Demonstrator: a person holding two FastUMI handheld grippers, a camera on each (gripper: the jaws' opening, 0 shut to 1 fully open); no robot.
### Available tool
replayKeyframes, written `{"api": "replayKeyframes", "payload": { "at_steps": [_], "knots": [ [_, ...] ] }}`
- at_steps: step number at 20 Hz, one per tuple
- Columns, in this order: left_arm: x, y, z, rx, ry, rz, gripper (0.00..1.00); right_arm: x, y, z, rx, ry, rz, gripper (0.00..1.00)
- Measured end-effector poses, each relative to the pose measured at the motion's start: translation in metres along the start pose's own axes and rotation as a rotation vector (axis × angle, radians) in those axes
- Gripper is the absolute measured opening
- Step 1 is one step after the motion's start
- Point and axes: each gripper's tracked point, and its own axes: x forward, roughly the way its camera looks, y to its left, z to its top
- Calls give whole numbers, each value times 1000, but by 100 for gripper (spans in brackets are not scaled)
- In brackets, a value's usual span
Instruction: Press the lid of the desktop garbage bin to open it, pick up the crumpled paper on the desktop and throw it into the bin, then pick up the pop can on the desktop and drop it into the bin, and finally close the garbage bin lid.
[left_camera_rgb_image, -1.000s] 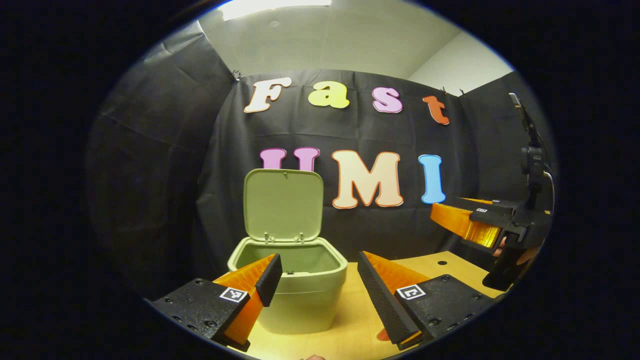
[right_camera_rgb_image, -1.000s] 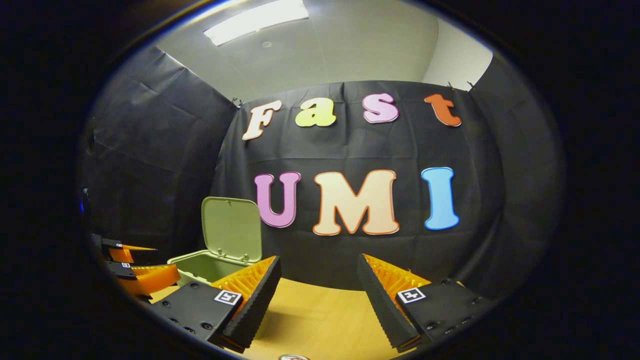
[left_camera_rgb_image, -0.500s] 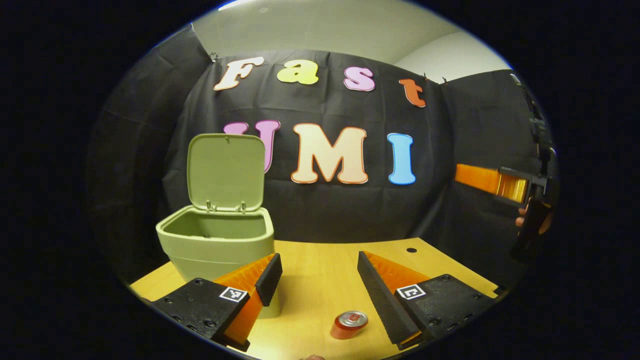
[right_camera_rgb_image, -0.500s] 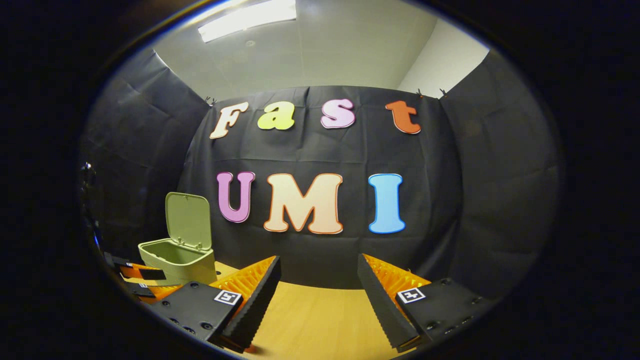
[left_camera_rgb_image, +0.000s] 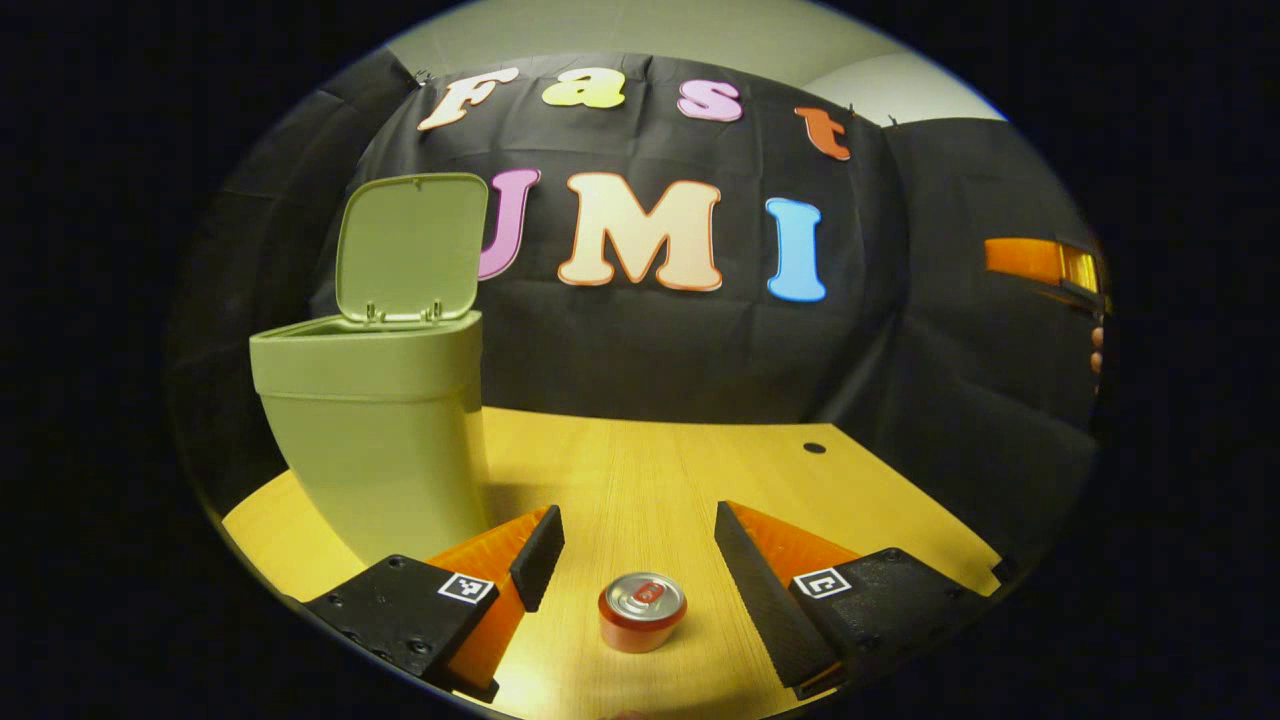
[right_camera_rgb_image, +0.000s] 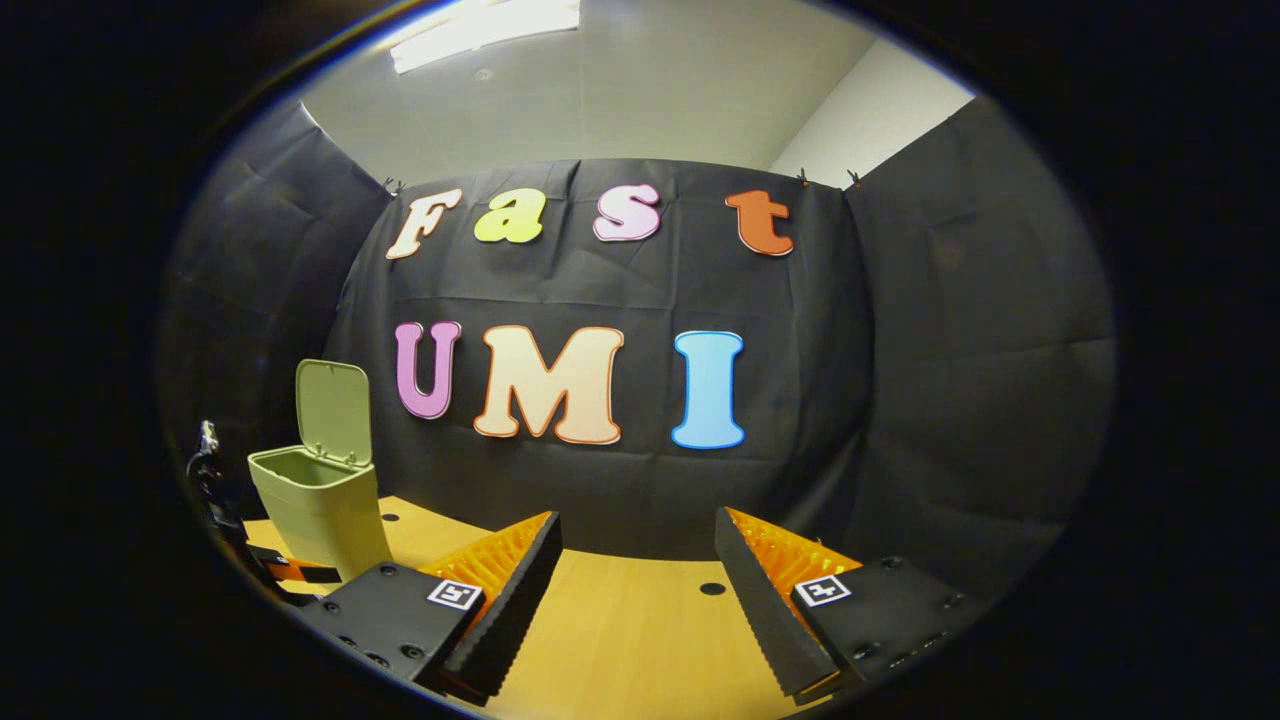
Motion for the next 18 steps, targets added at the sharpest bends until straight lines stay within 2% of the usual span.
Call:
{"api": "replayKeyframes", "payload": {
  "at_steps": [7, 13, 14, 18],
  "knots": [
    [22, 2, -56, 12, 95, 73, 92, -5, -57, -12, 23, 21, -59, 98],
    [30, 10, -98, 9, 180, 121, 93, -8, -67, -31, -13, 59, -49, 98],
    [32, 10, -93, 14, 162, 121, 78, -10, -69, -32, -18, 58, -44, 98],
    [29, 6, -66, 9, 134, 124, 77, -12, -64, -34, 0, 44, -14, 98]
  ]
}}
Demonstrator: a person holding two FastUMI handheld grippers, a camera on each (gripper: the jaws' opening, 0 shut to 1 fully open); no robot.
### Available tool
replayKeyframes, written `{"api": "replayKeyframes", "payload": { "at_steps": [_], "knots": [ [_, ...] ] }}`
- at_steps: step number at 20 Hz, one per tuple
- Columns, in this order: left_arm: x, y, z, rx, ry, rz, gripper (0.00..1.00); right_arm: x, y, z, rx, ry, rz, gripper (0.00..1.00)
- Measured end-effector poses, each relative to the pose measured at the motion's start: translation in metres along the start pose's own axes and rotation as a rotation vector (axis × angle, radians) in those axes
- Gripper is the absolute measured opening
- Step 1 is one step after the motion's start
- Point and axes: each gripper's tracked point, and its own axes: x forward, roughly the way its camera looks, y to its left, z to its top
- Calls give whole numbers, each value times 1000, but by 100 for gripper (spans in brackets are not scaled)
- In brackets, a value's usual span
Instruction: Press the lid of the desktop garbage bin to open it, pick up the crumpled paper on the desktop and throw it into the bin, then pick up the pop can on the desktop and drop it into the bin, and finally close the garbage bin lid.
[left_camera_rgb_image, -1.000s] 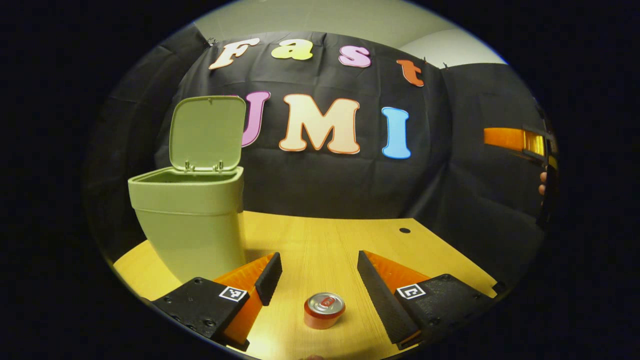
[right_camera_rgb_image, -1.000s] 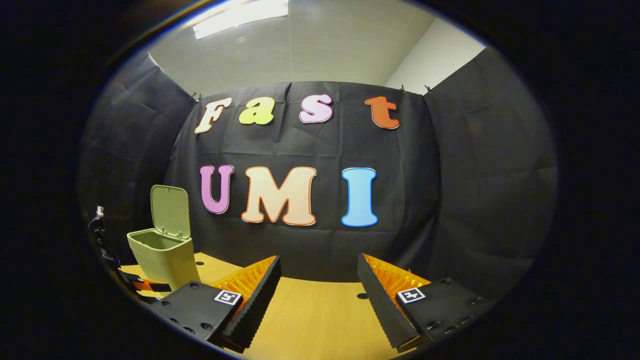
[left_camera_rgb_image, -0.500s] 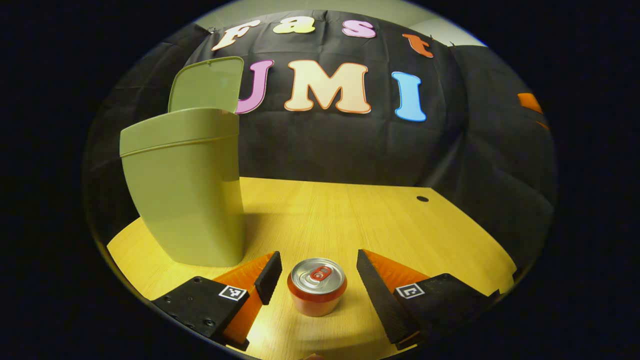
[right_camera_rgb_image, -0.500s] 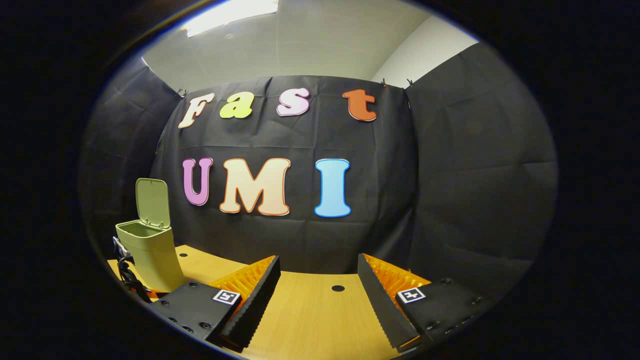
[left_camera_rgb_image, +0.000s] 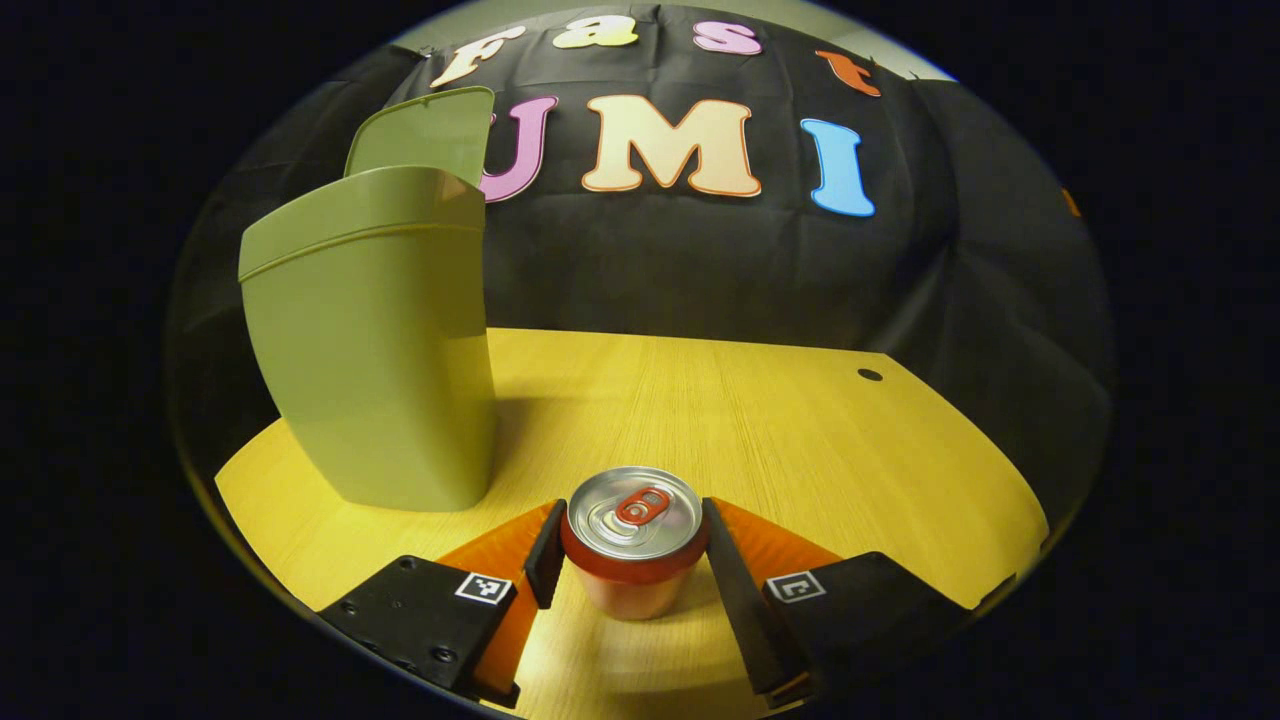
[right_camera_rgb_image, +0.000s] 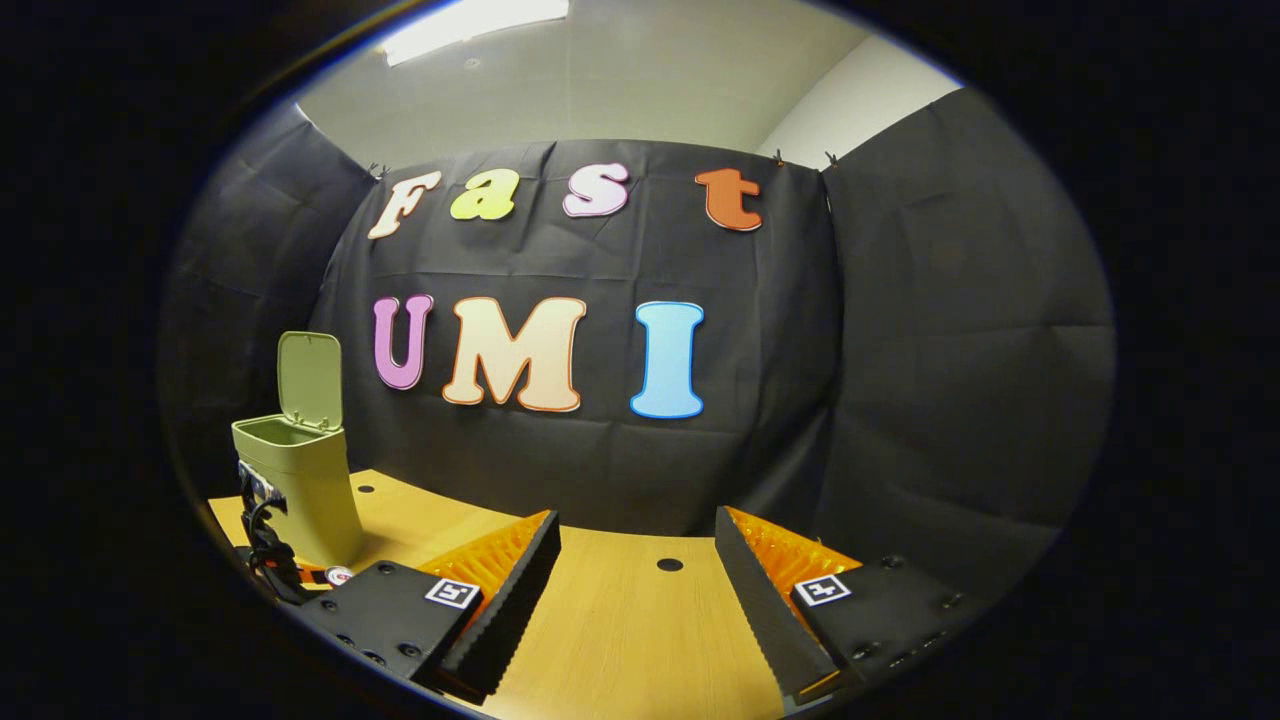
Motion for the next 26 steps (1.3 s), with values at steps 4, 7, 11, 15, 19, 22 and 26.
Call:
{"api": "replayKeyframes", "payload": {
  "at_steps": [4, 7, 11, 15, 19, 22, 26],
  "knots": [
    [-12, -9, 51, 9, -69, -26, 77, 4, 20, -6, 44, -3, 45, 98],
    [-25, -12, 100, 27, -138, -31, 77, 4, 45, -8, 103, -10, 98, 98],
    [-36, -5, 171, 48, -242, -18, 76, 4, 75, -18, 157, 16, 158, 98],
    [-38, 8, 226, 73, -325, -17, 76, 13, 107, -22, 193, 36, 172, 98],
    [-41, 42, 276, 90, -410, 31, 76, 21, 139, -21, 171, 32, 191, 98],
    [-31, 79, 296, 77, -416, 65, 76, 26, 162, -18, 175, 34, 205, 98],
    [-23, 139, 305, 57, -414, 155, 76, 35, 176, -23, 174, 42, 199, 99]
  ]
}}
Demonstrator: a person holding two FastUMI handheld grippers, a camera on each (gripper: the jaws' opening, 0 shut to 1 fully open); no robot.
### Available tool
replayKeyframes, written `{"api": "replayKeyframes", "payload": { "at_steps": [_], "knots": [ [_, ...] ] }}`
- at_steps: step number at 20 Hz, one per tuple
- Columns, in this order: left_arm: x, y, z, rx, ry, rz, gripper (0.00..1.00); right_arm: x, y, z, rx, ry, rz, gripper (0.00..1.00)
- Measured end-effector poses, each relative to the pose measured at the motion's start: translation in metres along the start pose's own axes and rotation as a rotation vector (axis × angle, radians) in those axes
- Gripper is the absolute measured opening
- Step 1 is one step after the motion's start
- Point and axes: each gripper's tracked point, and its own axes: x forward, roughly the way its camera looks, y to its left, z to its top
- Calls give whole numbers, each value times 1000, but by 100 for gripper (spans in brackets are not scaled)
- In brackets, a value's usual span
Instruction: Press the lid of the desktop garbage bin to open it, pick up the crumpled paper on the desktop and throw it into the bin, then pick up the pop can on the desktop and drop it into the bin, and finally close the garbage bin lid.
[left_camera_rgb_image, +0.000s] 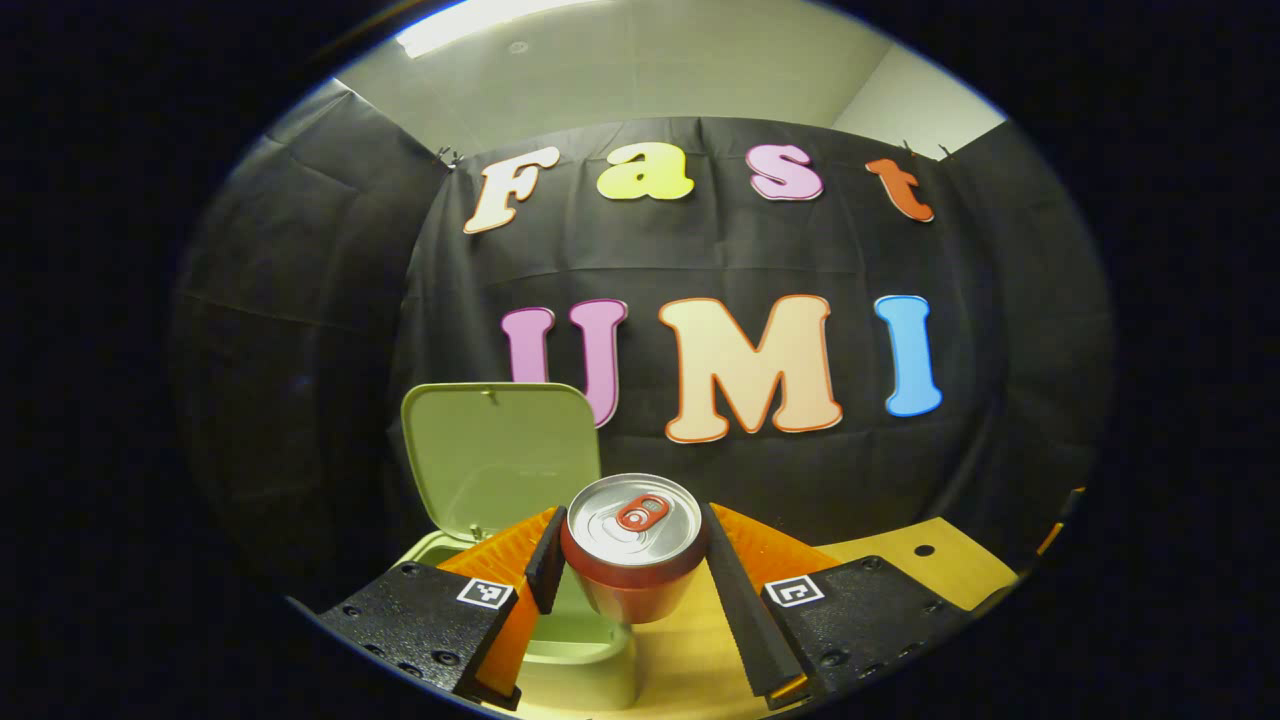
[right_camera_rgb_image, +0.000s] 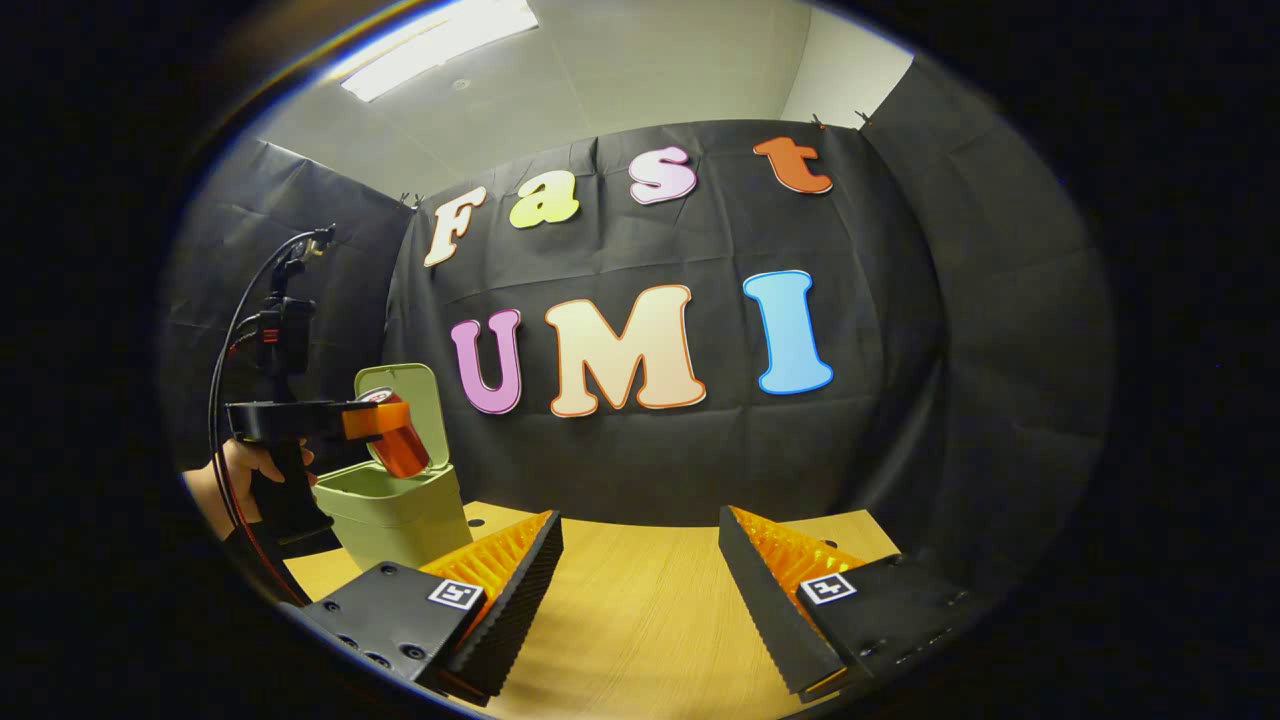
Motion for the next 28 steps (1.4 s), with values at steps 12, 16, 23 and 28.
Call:
{"api": "replayKeyframes", "payload": {
  "at_steps": [12, 16, 23, 28],
  "knots": [
    [22, 79, -46, -14, 72, 69, 89, 12, 23, -25, -26, 64, -25, 98],
    [27, 84, -13, 16, 25, 46, 90, 12, 42, -26, -19, 54, -37, 99],
    [53, 97, 66, 4, -102, -12, 89, 8, 85, -34, -49, 36, -82, 99],
    [101, 112, 99, 14, -132, -28, 90, 8, 100, -39, -44, 34, -138, 98]
  ]
}}
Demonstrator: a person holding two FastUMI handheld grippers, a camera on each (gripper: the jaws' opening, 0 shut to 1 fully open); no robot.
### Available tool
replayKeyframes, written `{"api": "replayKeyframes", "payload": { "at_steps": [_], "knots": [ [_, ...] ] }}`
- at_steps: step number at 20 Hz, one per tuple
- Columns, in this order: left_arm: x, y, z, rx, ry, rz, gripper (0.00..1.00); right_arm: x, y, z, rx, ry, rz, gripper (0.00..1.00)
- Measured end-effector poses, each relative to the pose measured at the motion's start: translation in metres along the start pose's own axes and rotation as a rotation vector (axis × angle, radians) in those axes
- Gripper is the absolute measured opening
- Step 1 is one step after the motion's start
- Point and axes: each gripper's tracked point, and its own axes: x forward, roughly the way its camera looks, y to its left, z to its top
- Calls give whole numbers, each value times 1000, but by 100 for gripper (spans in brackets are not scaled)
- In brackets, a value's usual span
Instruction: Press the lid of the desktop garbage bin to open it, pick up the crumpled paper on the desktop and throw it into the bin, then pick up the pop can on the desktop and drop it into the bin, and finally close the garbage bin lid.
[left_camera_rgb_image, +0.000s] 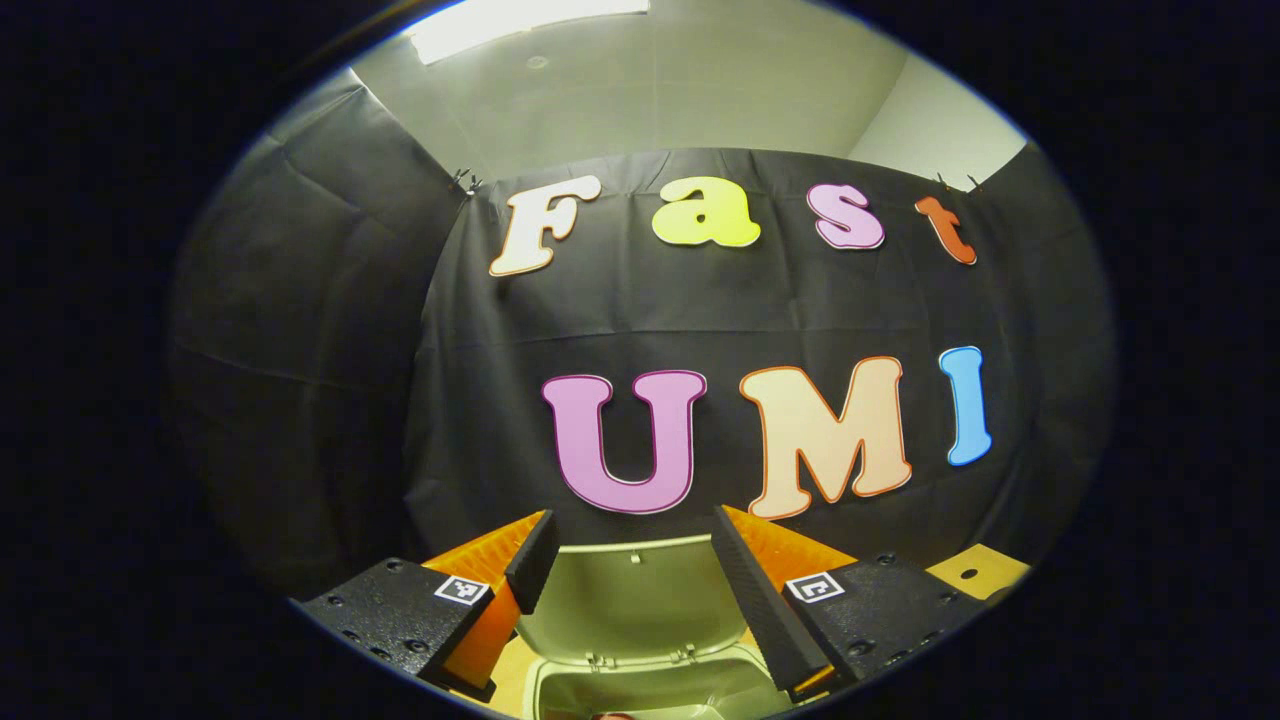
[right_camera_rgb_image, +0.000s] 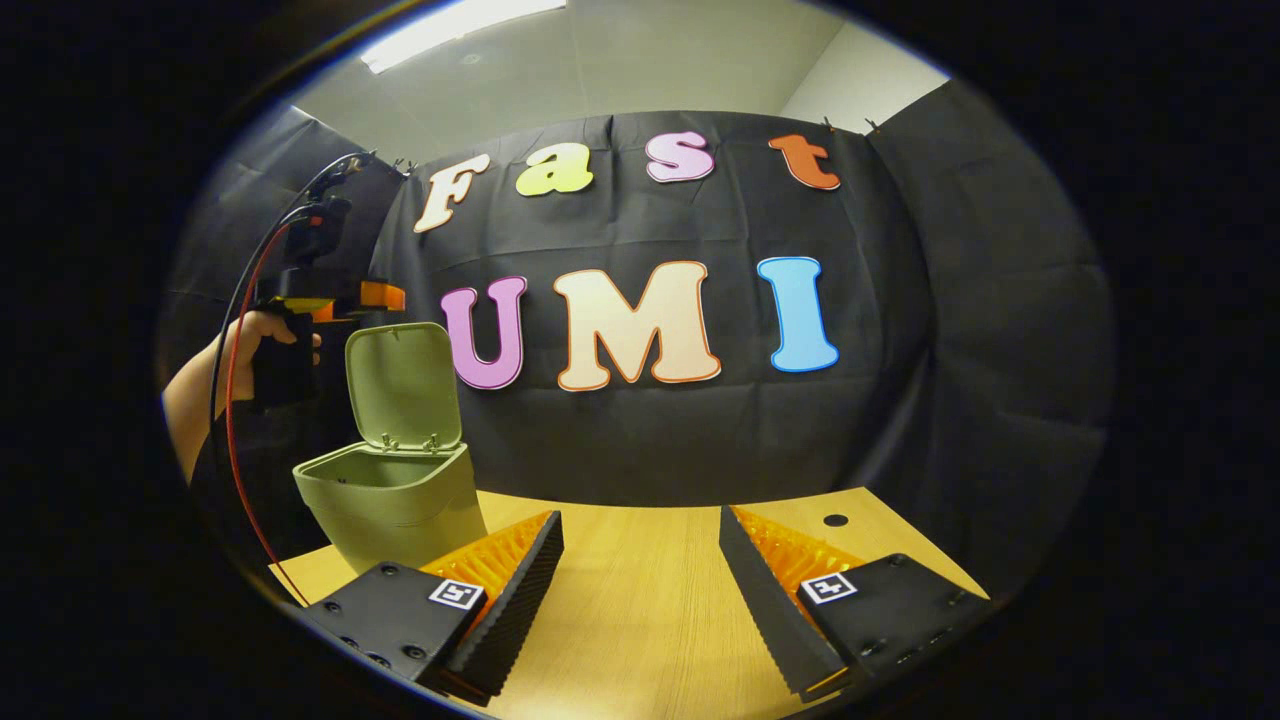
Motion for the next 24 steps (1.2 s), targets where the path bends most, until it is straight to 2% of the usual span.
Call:
{"api": "replayKeyframes", "payload": {
  "at_steps": [5, 9, 19, 21, 22, 24],
  "knots": [
    [27, 4, -30, -12, 102, -19, 92, -3, -2, 1, -18, 5, -33, 99],
    [22, 5, -27, -36, 99, -21, 93, -5, -7, 8, -28, -1, -24, 99],
    [-45, -10, -37, -50, 141, 13, 91, -10, -16, 21, -46, -13, 102, 98],
    [-56, -12, -42, -51, 150, 24, 94, -11, -22, 23, -42, -14, 120, 97],
    [-62, -13, -45, -51, 154, 29, 91, -11, -25, 24, -40, -14, 126, 97],
    [-72, -15, -51, -52, 162, 39, 94, -11, -28, 25, -38, -14, 138, 98]
  ]
}}
